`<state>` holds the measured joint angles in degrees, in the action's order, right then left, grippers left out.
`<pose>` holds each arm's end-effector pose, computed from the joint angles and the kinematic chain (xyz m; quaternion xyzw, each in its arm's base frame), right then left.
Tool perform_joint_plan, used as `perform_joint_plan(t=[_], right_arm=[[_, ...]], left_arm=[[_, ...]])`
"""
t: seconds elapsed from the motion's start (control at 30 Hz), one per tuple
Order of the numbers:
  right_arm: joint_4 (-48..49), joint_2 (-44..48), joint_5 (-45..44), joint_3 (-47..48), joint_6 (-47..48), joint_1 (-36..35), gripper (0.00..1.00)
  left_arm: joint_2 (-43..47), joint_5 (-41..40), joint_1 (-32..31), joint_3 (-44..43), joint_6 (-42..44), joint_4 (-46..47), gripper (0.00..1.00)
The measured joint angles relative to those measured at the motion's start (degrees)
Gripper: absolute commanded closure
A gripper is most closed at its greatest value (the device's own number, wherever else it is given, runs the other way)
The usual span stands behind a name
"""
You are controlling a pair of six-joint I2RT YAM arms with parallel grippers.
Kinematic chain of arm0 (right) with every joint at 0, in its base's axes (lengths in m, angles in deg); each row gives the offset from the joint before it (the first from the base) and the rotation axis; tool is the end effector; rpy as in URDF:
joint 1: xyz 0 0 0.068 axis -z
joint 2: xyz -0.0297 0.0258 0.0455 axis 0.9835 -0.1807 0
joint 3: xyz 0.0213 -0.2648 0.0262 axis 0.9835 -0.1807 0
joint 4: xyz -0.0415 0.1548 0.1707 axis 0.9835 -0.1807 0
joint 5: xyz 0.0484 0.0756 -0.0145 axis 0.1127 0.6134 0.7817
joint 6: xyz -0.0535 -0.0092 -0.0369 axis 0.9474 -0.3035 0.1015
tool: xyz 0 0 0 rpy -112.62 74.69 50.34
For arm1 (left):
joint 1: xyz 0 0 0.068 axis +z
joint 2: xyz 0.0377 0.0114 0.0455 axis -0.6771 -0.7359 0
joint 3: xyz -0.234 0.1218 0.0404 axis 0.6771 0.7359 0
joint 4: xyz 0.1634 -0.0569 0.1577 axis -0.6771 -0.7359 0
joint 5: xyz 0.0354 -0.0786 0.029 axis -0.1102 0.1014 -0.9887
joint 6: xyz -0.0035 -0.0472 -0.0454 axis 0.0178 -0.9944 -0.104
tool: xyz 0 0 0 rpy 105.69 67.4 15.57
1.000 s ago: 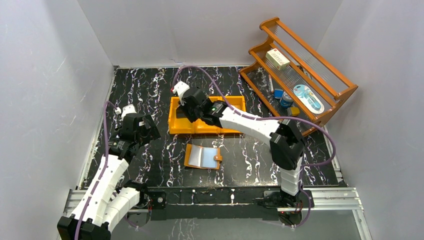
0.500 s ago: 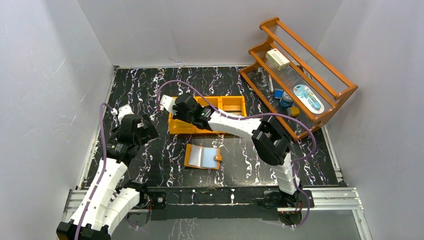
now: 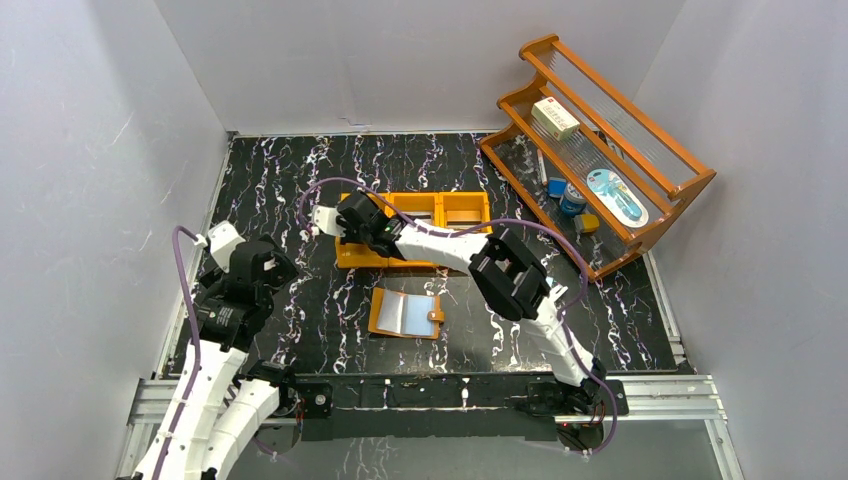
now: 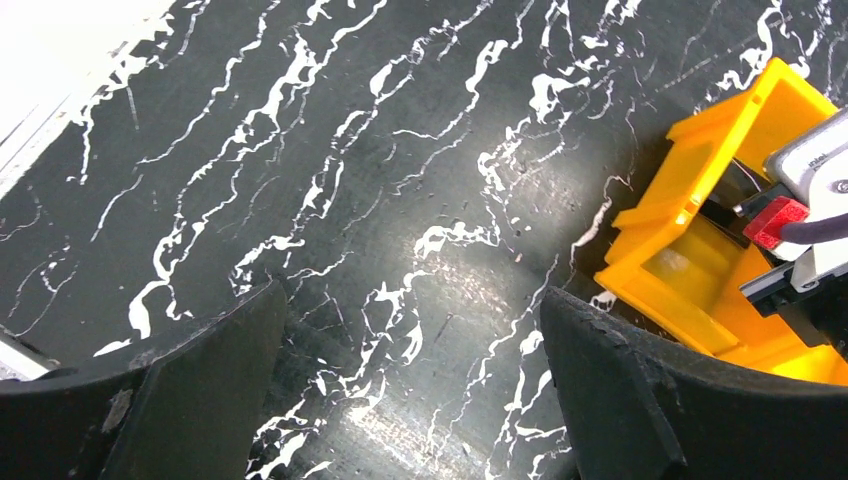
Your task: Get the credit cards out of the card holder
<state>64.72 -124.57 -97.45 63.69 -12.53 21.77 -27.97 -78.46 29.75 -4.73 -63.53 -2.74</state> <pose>0.2833 0.4221 0.1962 -0.6152 0.6279 -0.0564 0.4734 0.1222 0.0005 0.2842 -0.2939 0.8082 0.0428 0.5085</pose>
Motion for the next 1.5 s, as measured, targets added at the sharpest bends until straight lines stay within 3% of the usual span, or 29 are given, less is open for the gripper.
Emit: perform_joint_plan(t=[0.43,0.7,1.1,1.23,1.5], right_arm=[[0.09,-2.27,-3.32,2.75,6.03,0.00,0.98],[2.43,-4.31,-4.74,2.69,6.88,0.04,0.78],[1.55,-4.35,-3.39,3.61,1.81,0.46,0.65],[1.20,-4.35,-2.91,3.65,0.44,0.61,0.55],[0.70,-4.35,-2.49,3.72,-3.54,0.87,0.43]], left_arm=[[0.72,-3.43,0.00,-0.13,-2.08,-1.95,0.02],[0.72,-3.45,0.00,-0.13,-2.05,-1.95,0.02],[0.70,-2.93,0.00,-0.13,-1.60,-1.81,0.02],[0.70,-2.73,0.00,-0.13,-1.53,-1.66,0.02],[0.46,-2.23,0.00,-0.13,-1.16,-1.44,0.02]])
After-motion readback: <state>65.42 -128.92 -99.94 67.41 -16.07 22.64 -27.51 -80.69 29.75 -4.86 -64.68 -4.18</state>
